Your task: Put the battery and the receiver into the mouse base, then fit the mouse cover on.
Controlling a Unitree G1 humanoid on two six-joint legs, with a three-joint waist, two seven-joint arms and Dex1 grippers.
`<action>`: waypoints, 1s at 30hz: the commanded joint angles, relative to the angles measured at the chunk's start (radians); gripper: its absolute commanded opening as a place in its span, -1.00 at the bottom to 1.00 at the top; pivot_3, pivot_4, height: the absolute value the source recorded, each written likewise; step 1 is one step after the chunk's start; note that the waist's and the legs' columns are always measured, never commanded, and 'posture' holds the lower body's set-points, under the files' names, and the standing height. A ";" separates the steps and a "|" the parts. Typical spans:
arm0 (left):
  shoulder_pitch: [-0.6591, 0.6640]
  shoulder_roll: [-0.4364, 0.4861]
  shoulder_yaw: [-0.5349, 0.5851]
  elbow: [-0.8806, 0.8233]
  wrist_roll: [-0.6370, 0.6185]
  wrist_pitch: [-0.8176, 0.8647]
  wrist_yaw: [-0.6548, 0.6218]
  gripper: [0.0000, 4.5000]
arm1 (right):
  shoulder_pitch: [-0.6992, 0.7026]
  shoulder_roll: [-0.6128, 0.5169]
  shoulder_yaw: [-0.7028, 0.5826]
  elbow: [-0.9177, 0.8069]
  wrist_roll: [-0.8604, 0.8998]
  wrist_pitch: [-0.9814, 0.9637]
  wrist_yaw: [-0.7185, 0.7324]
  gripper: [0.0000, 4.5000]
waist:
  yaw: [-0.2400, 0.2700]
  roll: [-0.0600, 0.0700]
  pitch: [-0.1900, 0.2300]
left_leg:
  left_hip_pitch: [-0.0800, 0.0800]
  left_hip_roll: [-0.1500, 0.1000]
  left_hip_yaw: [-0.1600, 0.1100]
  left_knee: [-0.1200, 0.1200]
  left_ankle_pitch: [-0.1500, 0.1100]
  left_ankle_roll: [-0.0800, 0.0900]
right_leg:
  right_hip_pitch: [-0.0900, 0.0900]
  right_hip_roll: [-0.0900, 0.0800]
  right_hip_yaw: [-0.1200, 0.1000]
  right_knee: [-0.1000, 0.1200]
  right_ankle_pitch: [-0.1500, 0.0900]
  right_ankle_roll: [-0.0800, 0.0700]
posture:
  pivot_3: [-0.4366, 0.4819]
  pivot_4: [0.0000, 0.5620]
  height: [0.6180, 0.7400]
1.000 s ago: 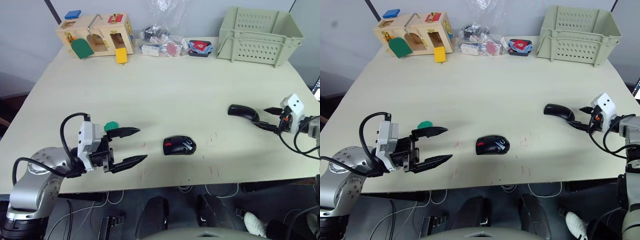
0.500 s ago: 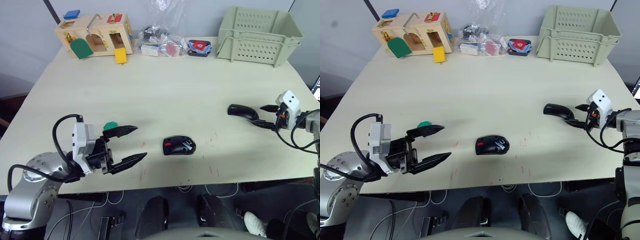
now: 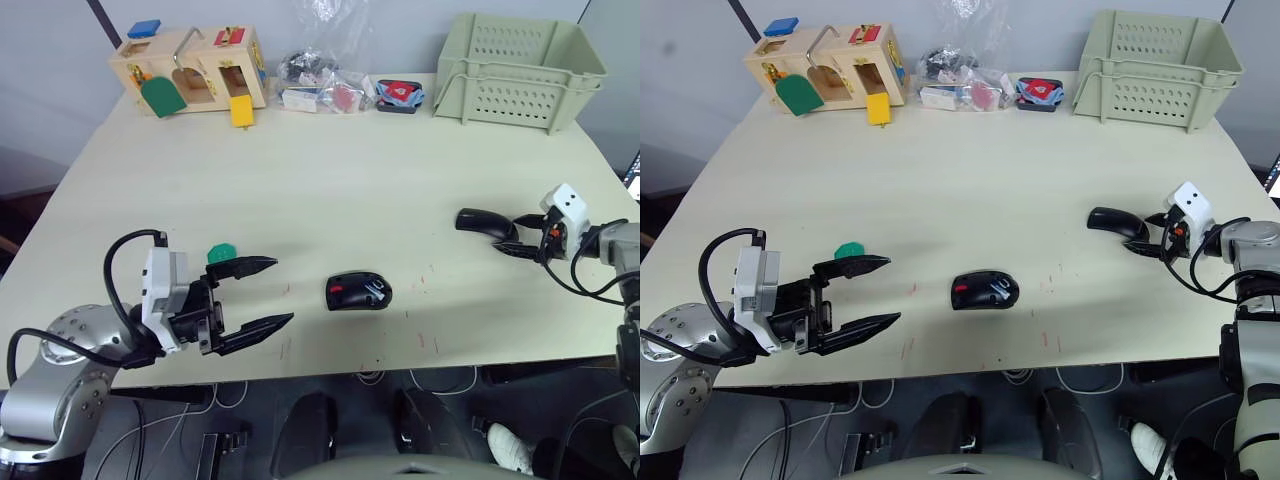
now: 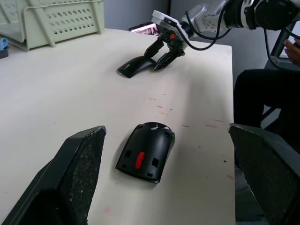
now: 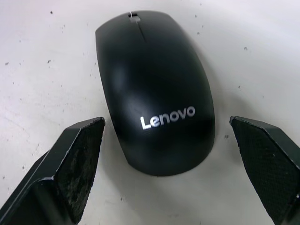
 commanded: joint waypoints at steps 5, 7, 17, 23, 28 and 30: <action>-0.001 0.002 0.018 0.020 -0.013 -0.014 -0.036 0.97 | -0.025 -0.005 -0.020 0.006 0.009 -0.026 0.002 1.00 | 0.000 0.000 0.000 | 0.000 0.000 0.000 0.000 0.000 0.000 | 0.000 0.000 0.000 0.000 0.000 0.000 | -0.05 -0.47 1.00; -0.002 0.000 0.014 0.031 -0.009 -0.019 -0.047 0.97 | -0.025 -0.006 -0.021 0.012 0.009 -0.030 0.002 1.00 | 0.000 0.000 0.000 | 0.000 0.000 0.000 0.000 0.000 0.000 | 0.000 0.000 0.000 0.000 0.000 0.000 | -0.05 -0.47 1.00; 0.016 -0.024 -0.008 0.081 0.030 -0.074 -0.102 0.97 | -0.026 -0.004 -0.025 0.025 0.011 -0.052 0.006 1.00 | -0.001 0.000 0.000 | 0.000 0.000 0.000 0.000 0.000 0.000 | 0.000 0.000 0.000 0.000 0.000 0.000 | -0.05 -0.47 1.00; 0.017 -0.041 -0.032 0.120 0.055 -0.113 -0.132 0.97 | -0.029 -0.007 -0.028 0.036 0.011 -0.062 0.000 1.00 | -0.001 0.000 0.000 | 0.000 0.000 0.000 0.000 0.000 0.000 | 0.000 0.000 0.000 0.000 0.000 0.000 | -0.05 -0.47 1.00; 0.023 -0.062 -0.059 0.147 0.084 -0.156 -0.147 0.97 | -0.027 -0.008 -0.030 0.041 0.010 -0.067 -0.004 1.00 | 0.000 0.000 0.000 | 0.000 0.000 0.000 0.000 0.000 0.000 | 0.000 0.000 0.000 0.000 0.000 0.000 | -0.05 -0.47 1.00; 0.026 -0.071 -0.071 0.157 0.094 -0.172 -0.150 0.97 | -0.028 -0.009 -0.031 0.045 0.009 -0.070 -0.005 1.00 | 0.000 0.000 0.000 | 0.000 0.000 0.000 0.000 0.000 0.000 | 0.000 0.000 0.000 0.000 0.000 0.000 | -0.05 -0.47 1.00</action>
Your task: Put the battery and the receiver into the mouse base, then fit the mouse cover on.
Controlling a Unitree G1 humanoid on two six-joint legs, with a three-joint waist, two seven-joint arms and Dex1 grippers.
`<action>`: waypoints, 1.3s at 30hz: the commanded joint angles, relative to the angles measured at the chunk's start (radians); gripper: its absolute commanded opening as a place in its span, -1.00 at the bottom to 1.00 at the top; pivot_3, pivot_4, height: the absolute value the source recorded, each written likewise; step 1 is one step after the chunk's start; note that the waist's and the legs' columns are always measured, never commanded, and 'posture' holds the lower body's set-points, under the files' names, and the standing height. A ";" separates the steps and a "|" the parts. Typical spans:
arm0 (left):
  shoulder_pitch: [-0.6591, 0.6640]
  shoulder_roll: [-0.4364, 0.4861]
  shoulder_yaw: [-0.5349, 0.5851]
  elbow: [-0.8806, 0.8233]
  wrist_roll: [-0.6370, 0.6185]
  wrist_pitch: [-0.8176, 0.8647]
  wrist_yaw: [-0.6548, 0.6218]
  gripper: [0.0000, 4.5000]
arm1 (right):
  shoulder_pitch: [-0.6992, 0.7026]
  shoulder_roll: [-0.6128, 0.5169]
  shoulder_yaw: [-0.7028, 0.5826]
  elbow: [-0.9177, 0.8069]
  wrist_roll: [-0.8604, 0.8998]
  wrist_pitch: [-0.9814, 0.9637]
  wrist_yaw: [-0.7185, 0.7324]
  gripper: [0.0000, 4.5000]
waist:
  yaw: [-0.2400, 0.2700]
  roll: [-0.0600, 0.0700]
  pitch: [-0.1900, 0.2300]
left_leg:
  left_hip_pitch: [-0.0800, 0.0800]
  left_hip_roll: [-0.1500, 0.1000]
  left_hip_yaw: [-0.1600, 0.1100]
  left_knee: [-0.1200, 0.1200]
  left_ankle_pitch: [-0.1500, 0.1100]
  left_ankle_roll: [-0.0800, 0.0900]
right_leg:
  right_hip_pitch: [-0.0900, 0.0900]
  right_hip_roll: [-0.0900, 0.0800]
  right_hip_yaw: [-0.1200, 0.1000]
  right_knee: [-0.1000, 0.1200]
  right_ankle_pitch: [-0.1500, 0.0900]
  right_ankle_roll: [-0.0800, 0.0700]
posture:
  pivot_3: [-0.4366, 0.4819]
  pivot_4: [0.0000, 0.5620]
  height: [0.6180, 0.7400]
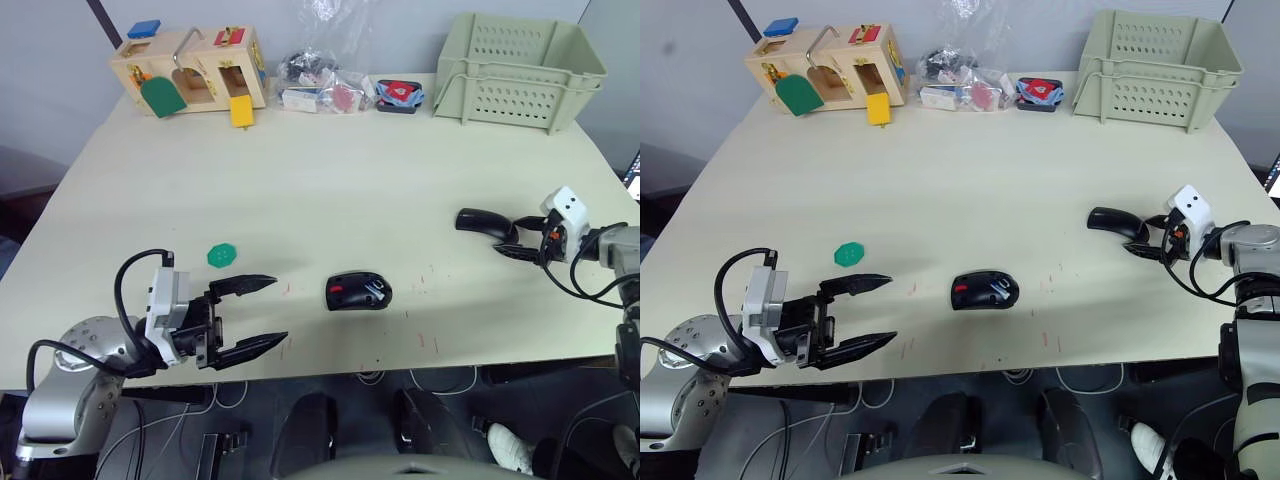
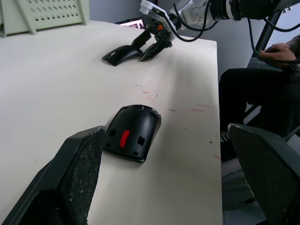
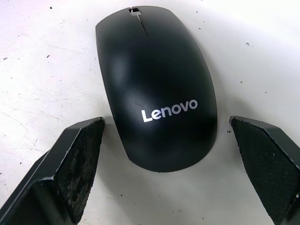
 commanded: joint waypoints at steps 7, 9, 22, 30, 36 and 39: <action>-0.001 -0.017 -0.016 0.023 0.019 -0.061 -0.015 0.97 | -0.030 -0.012 -0.022 0.006 0.006 -0.022 -0.002 1.00 | 0.000 0.000 0.000 | 0.000 0.000 0.000 0.000 0.000 0.000 | 0.000 0.000 0.000 0.000 0.000 0.000 | -0.05 -0.47 1.00; -0.003 -0.017 -0.017 0.029 0.020 -0.066 -0.014 0.97 | -0.032 -0.012 -0.021 0.007 0.005 -0.023 -0.002 1.00 | 0.000 0.000 0.000 | 0.000 0.000 0.000 0.000 0.000 0.000 | 0.000 0.000 0.000 0.000 0.000 0.000 | -0.05 -0.47 1.00; 0.021 -0.059 -0.007 0.058 0.029 -0.109 0.018 0.97 | -0.032 -0.009 -0.029 0.008 0.011 -0.037 -0.004 1.00 | 0.000 0.000 0.000 | 0.000 0.000 0.000 0.000 0.000 0.000 | 0.000 0.000 0.000 0.000 0.000 0.000 | -0.05 -0.47 1.00; 0.031 -0.078 -0.005 0.051 0.032 -0.126 0.034 0.97 | -0.033 -0.007 -0.038 0.008 0.014 -0.047 -0.005 1.00 | 0.000 0.000 0.000 | 0.000 0.000 0.000 0.000 0.000 0.000 | 0.000 0.000 0.000 0.000 0.000 0.000 | -0.05 -0.47 1.00; 0.027 -0.078 -0.007 0.053 0.036 -0.137 0.028 0.97 | -0.033 -0.007 -0.039 0.007 0.014 -0.045 -0.001 1.00 | 0.000 0.000 0.000 | 0.000 0.000 0.000 0.000 0.000 0.000 | 0.000 0.000 0.000 0.000 0.000 0.000 | -0.05 -0.47 1.00; 0.025 -0.086 -0.005 0.052 0.028 -0.143 0.031 0.97 | -0.033 -0.007 -0.040 0.006 0.014 -0.046 0.000 1.00 | 0.000 0.000 0.000 | 0.000 0.000 0.000 0.000 0.000 0.000 | 0.000 0.000 0.000 0.000 0.000 0.000 | -0.05 -0.47 1.00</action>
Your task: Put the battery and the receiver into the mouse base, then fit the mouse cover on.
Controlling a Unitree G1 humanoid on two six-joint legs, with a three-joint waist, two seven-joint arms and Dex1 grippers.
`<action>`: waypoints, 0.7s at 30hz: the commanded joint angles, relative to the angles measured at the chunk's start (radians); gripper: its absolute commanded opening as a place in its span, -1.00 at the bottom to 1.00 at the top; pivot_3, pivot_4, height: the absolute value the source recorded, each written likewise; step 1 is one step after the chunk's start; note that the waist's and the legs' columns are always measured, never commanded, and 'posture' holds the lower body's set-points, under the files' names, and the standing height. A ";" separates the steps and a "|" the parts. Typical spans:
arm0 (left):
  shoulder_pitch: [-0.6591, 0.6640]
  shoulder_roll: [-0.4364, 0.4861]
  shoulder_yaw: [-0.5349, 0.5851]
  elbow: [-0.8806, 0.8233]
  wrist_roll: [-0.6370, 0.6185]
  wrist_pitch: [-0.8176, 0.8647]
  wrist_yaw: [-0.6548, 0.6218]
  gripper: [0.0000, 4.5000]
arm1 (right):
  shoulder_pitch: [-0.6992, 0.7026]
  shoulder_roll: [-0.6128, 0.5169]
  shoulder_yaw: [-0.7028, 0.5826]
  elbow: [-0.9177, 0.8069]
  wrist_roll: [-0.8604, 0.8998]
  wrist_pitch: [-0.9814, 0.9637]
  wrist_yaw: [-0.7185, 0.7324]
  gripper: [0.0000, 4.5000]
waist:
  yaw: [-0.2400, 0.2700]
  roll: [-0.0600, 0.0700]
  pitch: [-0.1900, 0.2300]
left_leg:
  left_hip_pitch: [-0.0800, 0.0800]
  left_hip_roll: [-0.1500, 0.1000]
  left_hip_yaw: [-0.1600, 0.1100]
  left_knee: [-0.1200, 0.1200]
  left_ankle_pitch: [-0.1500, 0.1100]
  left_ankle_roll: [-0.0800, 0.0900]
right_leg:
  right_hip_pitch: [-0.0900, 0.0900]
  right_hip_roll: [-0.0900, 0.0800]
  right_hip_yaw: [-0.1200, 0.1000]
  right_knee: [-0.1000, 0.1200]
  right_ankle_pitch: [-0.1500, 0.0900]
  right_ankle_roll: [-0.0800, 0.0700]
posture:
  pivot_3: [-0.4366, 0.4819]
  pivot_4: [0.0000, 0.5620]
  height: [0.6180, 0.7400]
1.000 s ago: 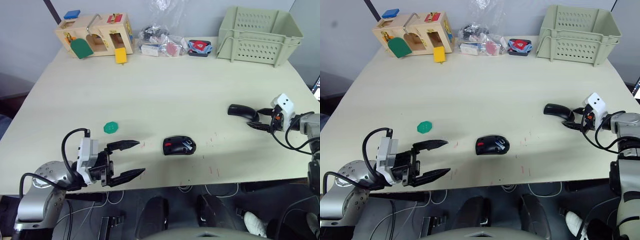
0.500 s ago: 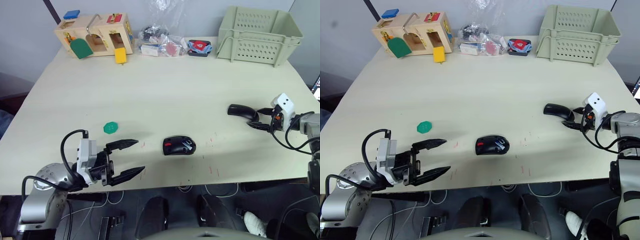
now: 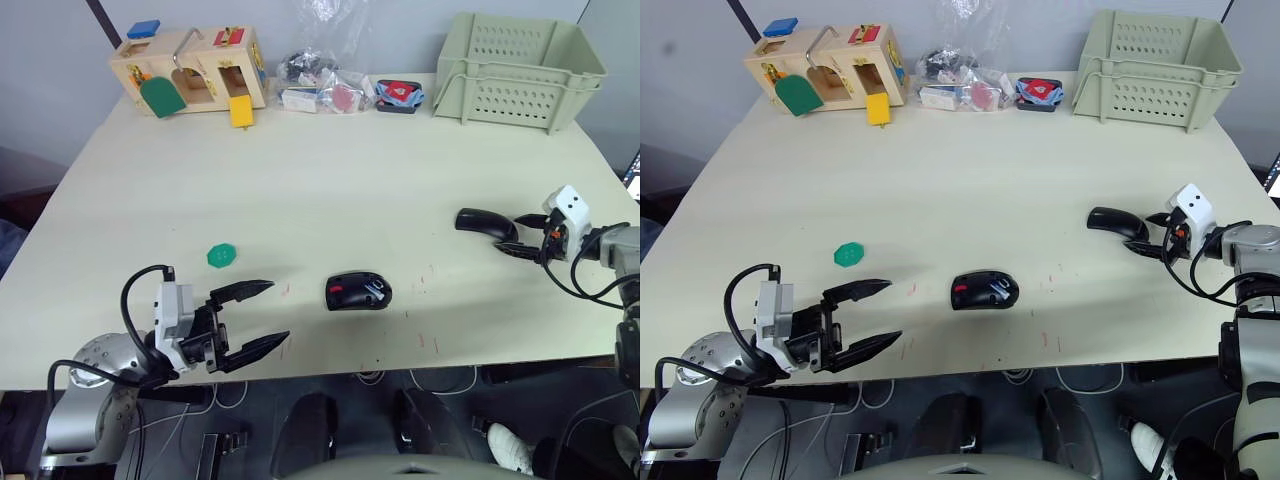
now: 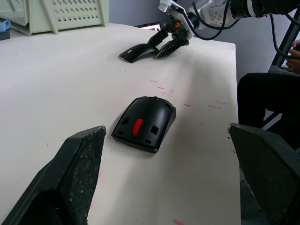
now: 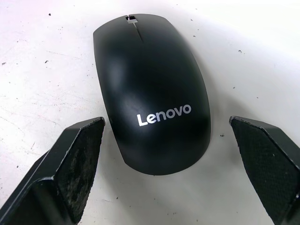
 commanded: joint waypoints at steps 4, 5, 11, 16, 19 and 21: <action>0.000 -0.012 0.010 -0.025 -0.011 -0.025 0.006 0.97 | -0.030 -0.008 -0.025 -0.008 0.015 -0.014 0.005 1.00 | 0.000 0.000 0.000 | 0.000 0.000 0.000 0.000 0.000 0.000 | 0.000 0.000 0.000 0.000 0.000 0.000 | -0.05 -0.47 1.00; 0.001 -0.014 0.009 -0.027 -0.011 -0.026 0.007 0.97 | -0.030 -0.008 -0.026 -0.008 0.015 -0.016 0.005 1.00 | 0.000 0.000 0.000 | 0.000 0.000 0.000 0.000 0.000 0.000 | 0.000 0.000 0.000 0.000 0.000 0.000 | -0.05 -0.47 1.00; 0.007 -0.016 0.011 -0.029 -0.007 -0.026 0.006 0.97 | -0.030 -0.006 -0.027 -0.010 0.019 -0.016 0.018 1.00 | 0.000 0.000 0.000 | 0.000 0.000 0.000 0.000 0.000 0.000 | 0.000 0.000 0.000 0.000 0.000 0.000 | -0.05 -0.47 1.00; 0.005 -0.013 0.012 -0.019 -0.003 -0.032 0.000 0.97 | -0.025 -0.007 -0.026 -0.018 0.020 -0.025 0.038 1.00 | 0.000 0.000 0.000 | 0.000 0.000 0.000 0.000 0.000 0.000 | 0.000 0.000 0.000 0.000 0.000 0.000 | -0.05 -0.47 1.00; 0.003 -0.011 0.011 -0.014 -0.002 -0.033 -0.003 0.97 | -0.024 -0.006 -0.032 -0.022 0.031 -0.025 0.058 1.00 | 0.000 0.000 0.000 | 0.000 0.000 0.000 0.000 0.000 0.000 | 0.000 0.000 0.000 0.000 0.000 0.000 | -0.05 -0.47 1.00; 0.001 -0.010 0.010 -0.012 0.000 -0.034 -0.005 0.97 | -0.023 -0.008 -0.034 -0.027 0.038 -0.025 0.080 1.00 | 0.000 0.000 0.000 | 0.000 0.000 0.000 0.000 0.000 0.000 | 0.000 0.000 0.000 0.000 0.000 0.000 | -0.05 -0.47 1.00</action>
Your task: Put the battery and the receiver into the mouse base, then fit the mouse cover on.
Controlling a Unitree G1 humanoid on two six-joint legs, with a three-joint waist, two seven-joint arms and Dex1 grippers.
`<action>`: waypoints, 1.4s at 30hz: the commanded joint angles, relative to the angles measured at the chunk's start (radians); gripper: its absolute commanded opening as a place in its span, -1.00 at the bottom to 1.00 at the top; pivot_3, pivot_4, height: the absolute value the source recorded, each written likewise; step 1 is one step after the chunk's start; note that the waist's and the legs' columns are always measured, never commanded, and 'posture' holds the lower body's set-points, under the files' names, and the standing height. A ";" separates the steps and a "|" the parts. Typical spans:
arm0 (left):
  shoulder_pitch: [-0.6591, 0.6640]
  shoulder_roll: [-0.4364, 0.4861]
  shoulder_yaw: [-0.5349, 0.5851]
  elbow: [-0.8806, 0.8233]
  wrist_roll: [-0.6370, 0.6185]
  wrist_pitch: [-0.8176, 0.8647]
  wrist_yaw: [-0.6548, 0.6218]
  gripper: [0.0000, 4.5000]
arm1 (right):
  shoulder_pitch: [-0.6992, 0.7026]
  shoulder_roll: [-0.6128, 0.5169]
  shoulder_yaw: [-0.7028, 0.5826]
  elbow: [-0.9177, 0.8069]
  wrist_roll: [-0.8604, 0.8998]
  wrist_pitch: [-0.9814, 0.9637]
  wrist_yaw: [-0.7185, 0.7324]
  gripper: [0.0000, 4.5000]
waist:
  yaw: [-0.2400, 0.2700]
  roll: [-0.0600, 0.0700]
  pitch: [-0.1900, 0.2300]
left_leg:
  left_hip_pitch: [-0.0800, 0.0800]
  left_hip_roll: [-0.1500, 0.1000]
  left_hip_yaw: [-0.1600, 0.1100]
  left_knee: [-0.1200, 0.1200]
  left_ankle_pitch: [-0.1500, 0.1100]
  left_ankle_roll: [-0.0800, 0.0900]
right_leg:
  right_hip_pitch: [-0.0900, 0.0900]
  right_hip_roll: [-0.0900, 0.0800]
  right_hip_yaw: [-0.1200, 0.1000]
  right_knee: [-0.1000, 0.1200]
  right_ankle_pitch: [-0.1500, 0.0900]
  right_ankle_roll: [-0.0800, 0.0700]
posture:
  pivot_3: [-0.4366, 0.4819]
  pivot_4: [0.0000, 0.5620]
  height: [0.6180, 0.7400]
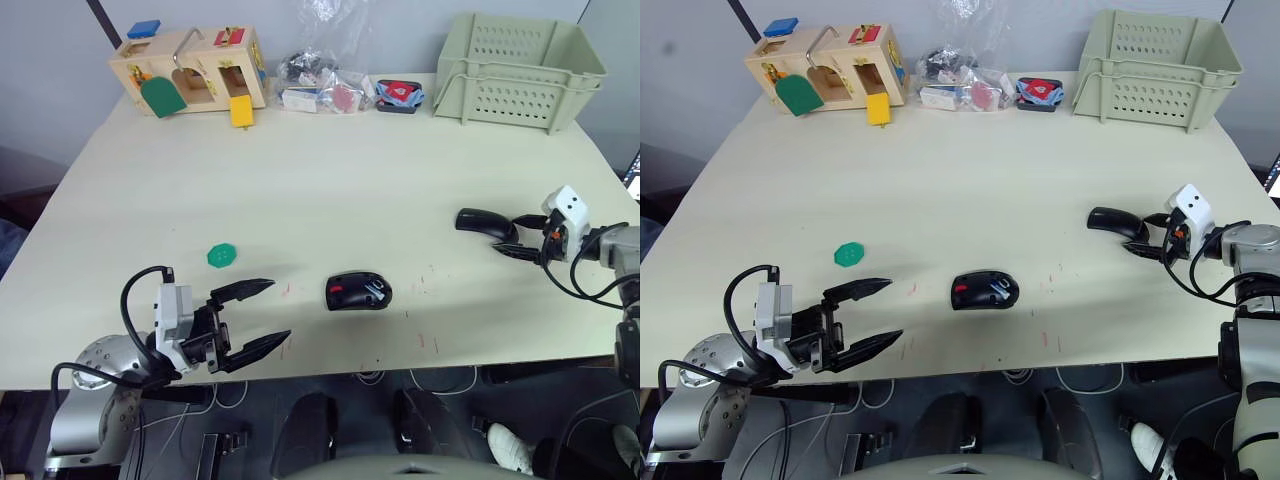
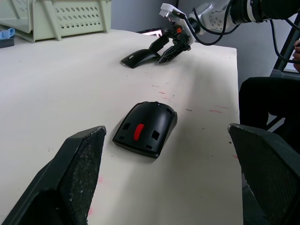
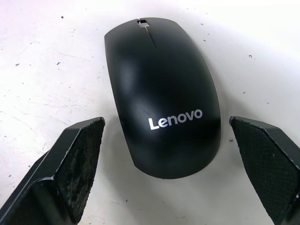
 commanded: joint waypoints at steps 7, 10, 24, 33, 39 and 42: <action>-0.004 0.013 0.011 -0.006 0.004 -0.021 -0.009 0.97 | -0.018 -0.018 -0.030 -0.038 0.035 -0.011 0.067 1.00 | 0.000 0.000 0.000 | 0.000 0.000 0.000 0.000 0.000 0.000 | 0.000 0.000 0.000 0.000 0.000 0.000 | -0.05 -0.47 1.00; -0.007 0.014 0.009 -0.004 0.006 -0.020 -0.010 0.97 | -0.016 -0.019 -0.028 -0.040 0.033 -0.015 0.076 1.00 | 0.000 0.000 0.000 | 0.000 0.000 0.000 0.000 0.000 0.000 | 0.000 0.000 0.000 0.000 0.000 0.000 | -0.05 -0.47 1.00; -0.021 0.013 0.001 0.015 0.014 -0.025 -0.022 0.97 | 0.003 -0.014 -0.015 -0.038 0.015 -0.050 0.071 1.00 | 0.000 0.000 0.000 | 0.000 0.000 0.000 0.000 0.000 0.000 | 0.000 0.000 0.000 0.000 0.000 0.000 | -0.05 -0.47 1.00; -0.017 0.016 0.007 0.014 0.012 -0.021 -0.021 0.97 | 0.001 -0.015 -0.006 -0.030 0.002 -0.016 0.073 1.00 | 0.000 0.000 0.000 | 0.000 0.000 0.000 0.000 0.000 0.000 | 0.000 0.000 0.000 0.000 0.000 0.000 | -0.05 -0.47 1.00; -0.013 0.015 0.008 0.013 0.012 -0.022 -0.024 1.00 | 0.001 -0.014 -0.017 -0.032 0.009 -0.018 0.062 0.18 | 0.000 0.000 0.000 | 0.000 0.000 0.000 0.000 0.000 0.000 | 0.000 0.000 0.000 0.000 0.000 0.000 | -0.05 -0.47 1.00; -0.015 0.014 0.007 0.016 0.013 -0.023 -0.025 1.00 | 0.002 -0.017 -0.019 -0.033 0.010 -0.019 0.061 -0.01 | 0.000 0.000 0.000 | 0.000 0.000 0.000 0.000 0.000 0.000 | 0.000 0.000 0.000 0.000 0.000 0.000 | -0.05 -0.47 1.00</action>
